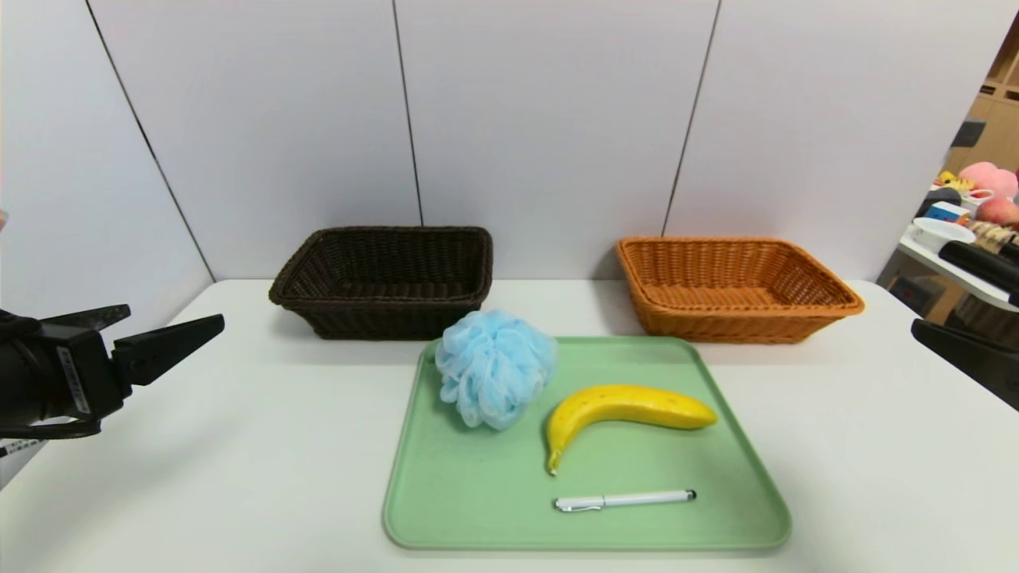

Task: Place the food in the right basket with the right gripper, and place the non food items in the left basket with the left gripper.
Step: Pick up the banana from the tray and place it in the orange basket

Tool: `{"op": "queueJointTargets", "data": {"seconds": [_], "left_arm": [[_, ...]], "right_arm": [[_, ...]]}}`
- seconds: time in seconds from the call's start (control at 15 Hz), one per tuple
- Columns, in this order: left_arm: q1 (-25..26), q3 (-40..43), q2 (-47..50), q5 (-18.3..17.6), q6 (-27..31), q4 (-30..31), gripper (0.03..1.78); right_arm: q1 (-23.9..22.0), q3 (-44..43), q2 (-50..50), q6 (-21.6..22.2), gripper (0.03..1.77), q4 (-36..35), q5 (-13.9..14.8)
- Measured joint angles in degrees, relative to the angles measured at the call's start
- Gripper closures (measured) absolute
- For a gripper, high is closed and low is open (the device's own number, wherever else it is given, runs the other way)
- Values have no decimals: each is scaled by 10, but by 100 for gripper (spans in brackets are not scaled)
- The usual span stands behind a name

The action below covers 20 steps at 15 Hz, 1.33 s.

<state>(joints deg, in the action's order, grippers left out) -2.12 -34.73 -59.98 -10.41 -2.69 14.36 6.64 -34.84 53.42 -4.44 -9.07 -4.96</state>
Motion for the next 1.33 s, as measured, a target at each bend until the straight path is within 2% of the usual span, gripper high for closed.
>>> {"op": "queueJointTargets", "data": {"seconds": [0.33,0.67,0.87,1.0,1.07,1.2,1.33], "left_arm": [[-4,20,-9,0,2,30,12],[-4,22,-6,-1,2,30,12],[-4,25,-3,-1,3,29,12],[-4,29,-1,-1,4,29,12],[-4,30,0,-1,4,29,12],[-4,31,3,-1,6,29,12],[-4,30,4,1,8,29,12]], "right_arm": [[6,-2,25,1,10,-4,-1],[73,-22,65,-2,10,-10,1],[107,-39,97,-11,10,-13,-10],[118,-45,123,-32,10,-25,-38],[119,-46,137,-49,10,-33,-63],[116,-55,165,-96,10,-40,-114],[112,-72,194,-135,10,-37,-145]]}}
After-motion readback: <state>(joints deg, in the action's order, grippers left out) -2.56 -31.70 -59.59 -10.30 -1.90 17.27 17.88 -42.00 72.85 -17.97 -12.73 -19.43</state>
